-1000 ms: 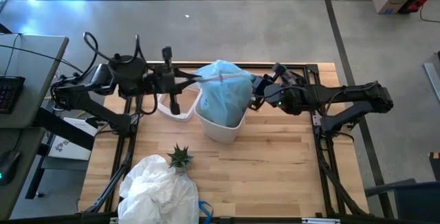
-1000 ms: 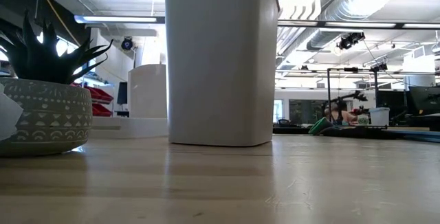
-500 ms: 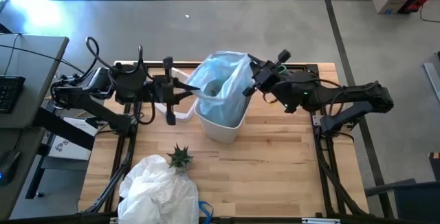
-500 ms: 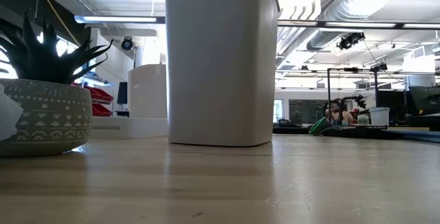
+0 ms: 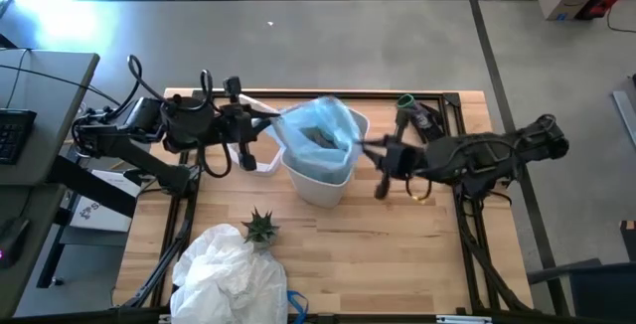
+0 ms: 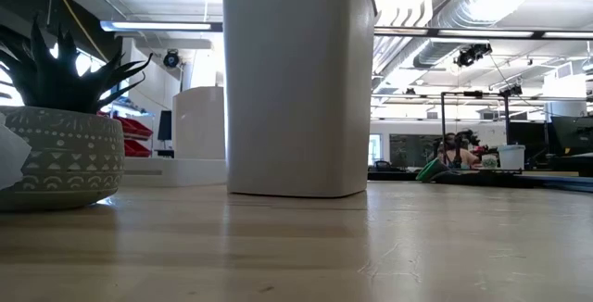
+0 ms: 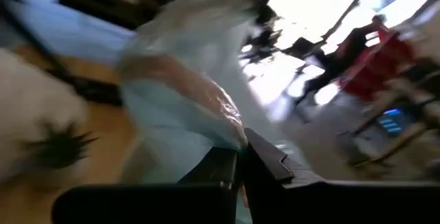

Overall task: Place trash/remove bag and relplace
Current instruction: Remove the trash bag from the trash bin

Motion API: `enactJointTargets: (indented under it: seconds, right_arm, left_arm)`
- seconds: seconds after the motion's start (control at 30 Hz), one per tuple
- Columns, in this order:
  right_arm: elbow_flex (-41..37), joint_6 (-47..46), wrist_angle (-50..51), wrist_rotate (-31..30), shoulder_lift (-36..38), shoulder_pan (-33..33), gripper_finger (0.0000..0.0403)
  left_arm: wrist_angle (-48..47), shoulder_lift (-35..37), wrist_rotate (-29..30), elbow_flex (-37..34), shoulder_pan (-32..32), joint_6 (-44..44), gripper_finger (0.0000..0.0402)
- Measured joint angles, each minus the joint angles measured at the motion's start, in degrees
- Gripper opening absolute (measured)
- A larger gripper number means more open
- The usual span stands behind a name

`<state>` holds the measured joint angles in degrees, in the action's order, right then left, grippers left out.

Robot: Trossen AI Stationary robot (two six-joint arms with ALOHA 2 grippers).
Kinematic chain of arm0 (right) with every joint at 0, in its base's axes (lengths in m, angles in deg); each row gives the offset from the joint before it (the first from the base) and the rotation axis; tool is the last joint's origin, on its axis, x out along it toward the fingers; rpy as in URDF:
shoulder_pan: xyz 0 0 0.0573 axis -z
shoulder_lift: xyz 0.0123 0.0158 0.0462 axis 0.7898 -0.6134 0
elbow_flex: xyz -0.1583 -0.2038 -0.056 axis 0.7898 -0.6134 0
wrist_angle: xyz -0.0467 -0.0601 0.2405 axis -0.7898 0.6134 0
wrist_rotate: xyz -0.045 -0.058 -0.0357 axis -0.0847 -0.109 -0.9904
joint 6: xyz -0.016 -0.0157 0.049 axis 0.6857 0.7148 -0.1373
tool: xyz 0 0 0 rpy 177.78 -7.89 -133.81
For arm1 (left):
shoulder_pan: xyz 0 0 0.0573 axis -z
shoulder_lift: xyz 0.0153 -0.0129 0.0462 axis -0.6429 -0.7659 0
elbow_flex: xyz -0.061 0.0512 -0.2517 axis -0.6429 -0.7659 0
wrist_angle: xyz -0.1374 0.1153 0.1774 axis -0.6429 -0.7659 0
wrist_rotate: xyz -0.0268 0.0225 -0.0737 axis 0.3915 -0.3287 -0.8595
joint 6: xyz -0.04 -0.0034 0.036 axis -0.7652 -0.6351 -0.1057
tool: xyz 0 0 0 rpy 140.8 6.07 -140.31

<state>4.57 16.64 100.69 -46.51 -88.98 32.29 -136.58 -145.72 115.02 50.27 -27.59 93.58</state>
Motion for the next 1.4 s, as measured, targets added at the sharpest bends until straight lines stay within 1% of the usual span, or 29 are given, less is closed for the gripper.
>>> enactJointTargets:
  seconds: [0.1,0.17,0.23,0.27,0.3,0.43,0.47,0.57,0.67,0.83,0.9,1.0,1.1,1.27,1.33,1.4]
  right_arm:
    - [2.64,-9.92,11.39,7.53,0.00,-1.16,0.0000]
    - [3.10,-12.12,14.28,9.41,0.00,-1.91,0.0000]
    - [3.10,-11.68,15.19,9.34,0.00,-2.72,0.0000]
    - [3.11,-10.85,15.03,8.80,0.00,-3.02,0.0000]
    - [3.09,-10.31,14.84,6.97,0.00,-3.26,0.0000]
    - [3.11,-8.79,15.78,-6.48,0.02,-3.79,0.0001]
    - [3.11,-8.74,16.93,-8.95,0.10,-3.77,0.0003]
    - [3.11,-10.26,21.10,-12.50,0.35,-3.74,0.0022]
    - [3.11,-13.18,25.65,-13.91,0.35,-3.76,0.0062]
    - [3.11,-18.78,31.79,-17.65,0.35,-3.76,0.0147]
    - [3.11,-19.78,32.61,-18.99,0.35,-3.83,0.0177]
    - [3.11,-19.90,32.63,-19.33,0.35,-4.37,0.0211]
    - [3.11,-20.23,32.63,-19.28,0.35,-4.68,0.0228]
    - [3.11,-24.16,33.96,-18.74,0.35,-4.62,0.0231]
    - [3.11,-26.89,34.79,-16.97,0.35,-3.90,0.0227]
    - [3.10,-29.63,35.67,-14.39,0.35,-2.99,0.0220]
  left_arm:
    - [0.09,0.53,2.82,0.00,-0.08,0.95,0.0000]
    - [0.43,0.99,3.24,0.00,-0.21,1.43,0.0000]
    - [0.96,1.39,3.62,0.00,-0.63,1.43,0.0000]
    - [0.89,1.56,3.91,0.00,-0.80,1.41,0.0000]
    - [0.73,1.70,4.25,0.00,-0.81,1.20,0.0000]
    - [0.07,2.49,4.47,0.00,-0.79,0.01,0.0000]
    - [-0.17,2.72,4.65,0.00,-0.79,-0.18,0.0000]
    - [-1.82,3.29,5.61,0.00,-0.79,-1.56,0.0000]
    - [-3.86,3.71,5.63,0.00,-0.79,-3.45,0.0000]
    - [-6.46,3.96,5.85,0.00,-0.79,-5.55,0.0000]
    - [-6.74,3.95,6.15,0.00,-0.79,-5.72,0.0000]
    - [-7.69,3.99,8.25,0.00,-0.79,-5.98,0.0000]
    - [-9.13,4.61,8.82,0.00,-0.79,-7.14,0.0000]
    - [-10.23,6.34,9.06,0.00,-0.76,-9.13,0.0000]
    - [-10.61,7.20,8.90,-0.01,-0.76,-10.17,0.0000]
    - [-10.63,8.07,6.90,0.00,-0.79,-11.43,0.0000]
